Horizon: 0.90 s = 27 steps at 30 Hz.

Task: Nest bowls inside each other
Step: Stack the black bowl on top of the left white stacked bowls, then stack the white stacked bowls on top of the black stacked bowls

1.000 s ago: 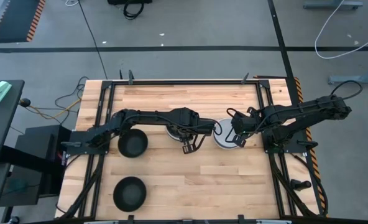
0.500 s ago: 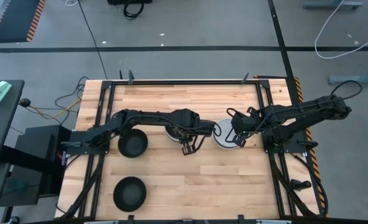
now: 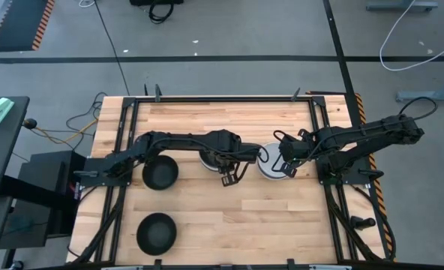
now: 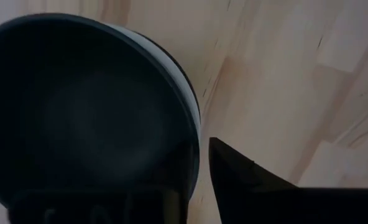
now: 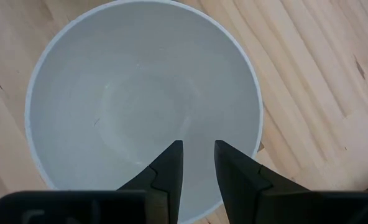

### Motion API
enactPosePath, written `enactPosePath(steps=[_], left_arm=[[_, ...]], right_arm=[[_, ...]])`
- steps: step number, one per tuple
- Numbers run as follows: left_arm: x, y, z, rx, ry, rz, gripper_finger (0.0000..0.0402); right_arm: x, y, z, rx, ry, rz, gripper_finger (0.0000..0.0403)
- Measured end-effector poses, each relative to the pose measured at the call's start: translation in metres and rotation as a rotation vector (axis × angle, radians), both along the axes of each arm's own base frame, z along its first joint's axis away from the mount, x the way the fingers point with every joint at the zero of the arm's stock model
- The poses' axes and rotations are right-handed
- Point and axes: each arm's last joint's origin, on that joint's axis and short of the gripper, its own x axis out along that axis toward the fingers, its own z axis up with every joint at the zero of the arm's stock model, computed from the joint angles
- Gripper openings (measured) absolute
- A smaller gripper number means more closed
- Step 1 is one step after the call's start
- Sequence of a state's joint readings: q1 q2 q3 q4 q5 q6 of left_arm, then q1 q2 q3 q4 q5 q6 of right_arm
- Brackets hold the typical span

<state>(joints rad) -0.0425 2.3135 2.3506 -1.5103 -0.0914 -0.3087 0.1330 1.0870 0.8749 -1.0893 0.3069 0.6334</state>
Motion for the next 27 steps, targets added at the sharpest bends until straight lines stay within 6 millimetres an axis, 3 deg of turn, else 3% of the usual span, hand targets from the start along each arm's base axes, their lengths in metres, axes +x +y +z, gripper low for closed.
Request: enactPosePath(steps=[11,27], left_arm=[[-0.006,-0.008,0.013,-0.006,-0.021,0.028,0.0113],[-0.015,-0.074,0.014,-0.015,-0.034,-0.072,0.0116]], right_arm=[[-0.003,-0.005,-0.001,0.012,0.037,-0.025,0.0101],[-0.010,-0.031,-0.003,0.067,0.120,-0.120,0.0106]])
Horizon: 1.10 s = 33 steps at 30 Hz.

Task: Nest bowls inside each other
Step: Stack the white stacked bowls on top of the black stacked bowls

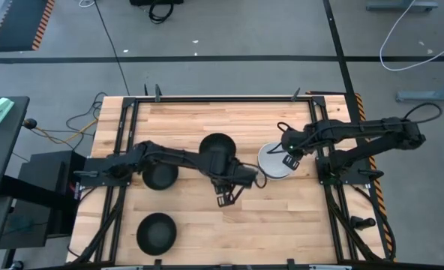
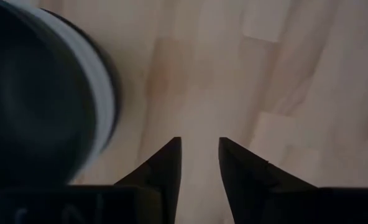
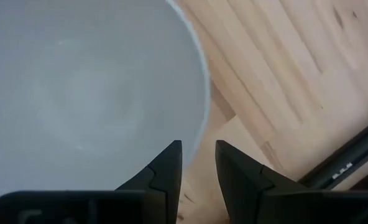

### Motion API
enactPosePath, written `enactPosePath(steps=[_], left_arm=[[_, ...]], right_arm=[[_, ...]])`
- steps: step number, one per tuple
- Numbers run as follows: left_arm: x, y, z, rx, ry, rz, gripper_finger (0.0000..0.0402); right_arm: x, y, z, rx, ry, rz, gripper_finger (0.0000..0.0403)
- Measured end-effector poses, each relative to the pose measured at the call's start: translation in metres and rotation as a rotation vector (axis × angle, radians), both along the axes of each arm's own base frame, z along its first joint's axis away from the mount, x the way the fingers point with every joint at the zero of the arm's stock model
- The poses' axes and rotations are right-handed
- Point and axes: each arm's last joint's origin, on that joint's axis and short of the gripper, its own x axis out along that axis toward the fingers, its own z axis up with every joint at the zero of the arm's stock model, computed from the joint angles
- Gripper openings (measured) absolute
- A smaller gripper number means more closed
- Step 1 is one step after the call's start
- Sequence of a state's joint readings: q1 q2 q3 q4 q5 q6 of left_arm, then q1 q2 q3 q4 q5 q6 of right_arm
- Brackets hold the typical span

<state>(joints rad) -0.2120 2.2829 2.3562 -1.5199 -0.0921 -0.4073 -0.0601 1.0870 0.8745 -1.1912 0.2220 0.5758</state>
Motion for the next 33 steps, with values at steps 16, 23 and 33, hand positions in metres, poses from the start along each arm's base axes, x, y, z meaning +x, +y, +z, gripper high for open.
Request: enactPosePath(steps=[16,23,33], left_arm=[[-0.007,-0.051,-0.001,0.022,-0.069,-0.102,0.0114],[-0.010,-0.061,-0.001,0.022,-0.072,-0.100,0.0115],[-0.010,-0.060,-0.001,0.038,-0.078,-0.100,0.0117]], right_arm=[[0.000,-0.009,-0.001,0.155,-0.023,-0.032,0.0106],[-0.008,-0.018,-0.034,0.226,0.013,-0.077,0.0106],[-0.006,-0.023,-0.058,0.300,-0.068,-0.033,0.0106]])
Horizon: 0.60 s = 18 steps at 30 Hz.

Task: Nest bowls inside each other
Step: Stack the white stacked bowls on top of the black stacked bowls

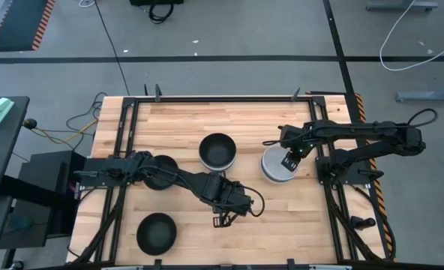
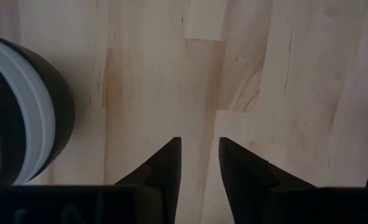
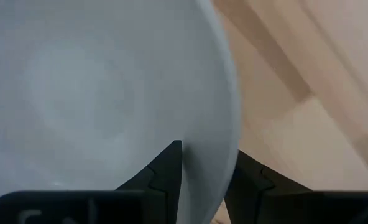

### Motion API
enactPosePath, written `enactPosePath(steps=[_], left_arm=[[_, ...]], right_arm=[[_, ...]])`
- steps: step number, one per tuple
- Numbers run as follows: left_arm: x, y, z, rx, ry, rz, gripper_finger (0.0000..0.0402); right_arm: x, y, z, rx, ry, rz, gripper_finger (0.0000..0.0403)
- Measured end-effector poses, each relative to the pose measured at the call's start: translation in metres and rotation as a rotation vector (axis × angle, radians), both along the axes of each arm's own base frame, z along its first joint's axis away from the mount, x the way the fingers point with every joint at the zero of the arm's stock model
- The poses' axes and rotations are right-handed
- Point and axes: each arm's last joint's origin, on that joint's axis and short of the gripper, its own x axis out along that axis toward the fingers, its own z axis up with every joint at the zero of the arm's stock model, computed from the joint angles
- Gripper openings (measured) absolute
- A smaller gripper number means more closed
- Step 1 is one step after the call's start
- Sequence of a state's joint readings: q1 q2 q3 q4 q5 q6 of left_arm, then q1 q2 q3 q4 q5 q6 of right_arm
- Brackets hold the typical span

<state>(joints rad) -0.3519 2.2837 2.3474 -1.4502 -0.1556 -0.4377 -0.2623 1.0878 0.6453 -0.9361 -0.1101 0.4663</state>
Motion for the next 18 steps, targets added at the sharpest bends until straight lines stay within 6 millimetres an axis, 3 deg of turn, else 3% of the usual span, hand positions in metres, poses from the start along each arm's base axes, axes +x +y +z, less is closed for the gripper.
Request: enactPosePath(steps=[11,18], left_arm=[[0.0004,0.0004,0.0000,0.007,-0.005,0.001,0.0110],[0.0005,0.0006,-0.0001,0.007,-0.006,0.005,0.0114]], right_arm=[[0.0032,0.0005,-0.0007,0.016,-0.040,0.008,0.0103],[0.0037,0.0005,-0.0006,0.024,-0.046,-0.002,0.0064]])
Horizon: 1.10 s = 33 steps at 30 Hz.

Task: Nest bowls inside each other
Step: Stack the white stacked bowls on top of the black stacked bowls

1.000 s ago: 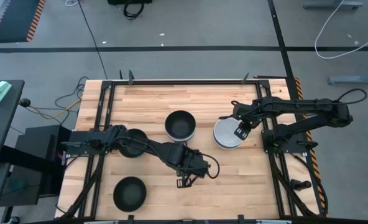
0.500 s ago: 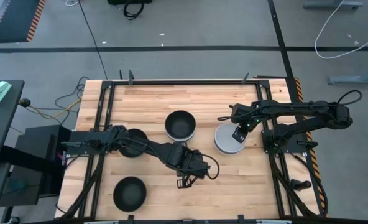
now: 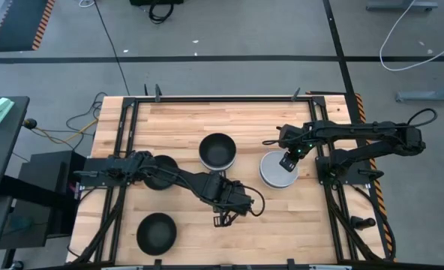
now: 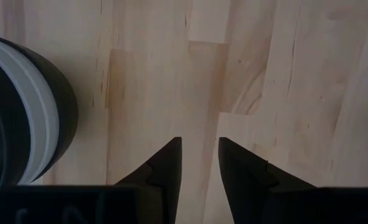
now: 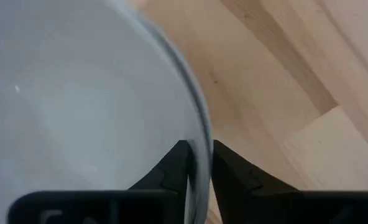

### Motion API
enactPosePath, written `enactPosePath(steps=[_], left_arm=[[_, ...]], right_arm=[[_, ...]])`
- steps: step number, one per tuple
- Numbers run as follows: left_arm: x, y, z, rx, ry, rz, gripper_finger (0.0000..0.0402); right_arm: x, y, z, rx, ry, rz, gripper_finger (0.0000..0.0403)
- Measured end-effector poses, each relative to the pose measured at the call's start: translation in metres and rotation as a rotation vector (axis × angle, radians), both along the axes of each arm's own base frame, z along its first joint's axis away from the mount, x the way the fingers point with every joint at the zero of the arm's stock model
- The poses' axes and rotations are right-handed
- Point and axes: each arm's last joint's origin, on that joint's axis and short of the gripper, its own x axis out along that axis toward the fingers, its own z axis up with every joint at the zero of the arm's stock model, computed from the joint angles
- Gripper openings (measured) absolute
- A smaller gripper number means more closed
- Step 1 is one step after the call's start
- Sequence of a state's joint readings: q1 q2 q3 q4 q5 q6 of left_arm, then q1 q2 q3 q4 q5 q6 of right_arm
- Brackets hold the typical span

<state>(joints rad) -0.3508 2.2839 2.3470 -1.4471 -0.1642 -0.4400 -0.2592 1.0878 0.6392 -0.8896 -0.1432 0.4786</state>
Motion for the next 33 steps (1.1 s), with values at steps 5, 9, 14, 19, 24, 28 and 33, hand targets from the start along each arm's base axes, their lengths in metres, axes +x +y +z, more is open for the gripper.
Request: enactPosePath(steps=[5,9,14,19,24,28,33], left_arm=[[0.000,0.000,0.000,0.000,0.000,0.001,0.0108],[0.000,0.000,0.000,0.000,0.000,0.002,0.0106],[0.000,0.000,0.000,0.000,0.000,0.002,0.0107],[0.000,0.000,0.000,0.000,0.000,0.002,0.0103],[0.000,0.000,0.000,0.000,0.000,0.002,0.0103],[-0.001,-0.003,0.000,0.000,0.000,-0.005,0.0098],[-0.005,-0.013,0.000,-0.005,-0.001,-0.011,0.0094]], right_arm=[[0.000,0.000,0.000,0.002,-0.005,0.008,0.0030],[0.000,0.000,0.000,0.000,-0.005,0.013,0.0030],[0.002,0.005,0.000,-0.017,-0.019,0.088,0.0030],[0.007,0.011,0.001,-0.041,-0.056,0.157,0.0030],[0.010,0.011,0.007,-0.082,-0.066,0.162,0.0030],[0.017,0.008,0.023,-0.124,-0.109,0.170,0.0030],[0.023,0.006,0.053,-0.183,-0.149,0.178,0.0030]])
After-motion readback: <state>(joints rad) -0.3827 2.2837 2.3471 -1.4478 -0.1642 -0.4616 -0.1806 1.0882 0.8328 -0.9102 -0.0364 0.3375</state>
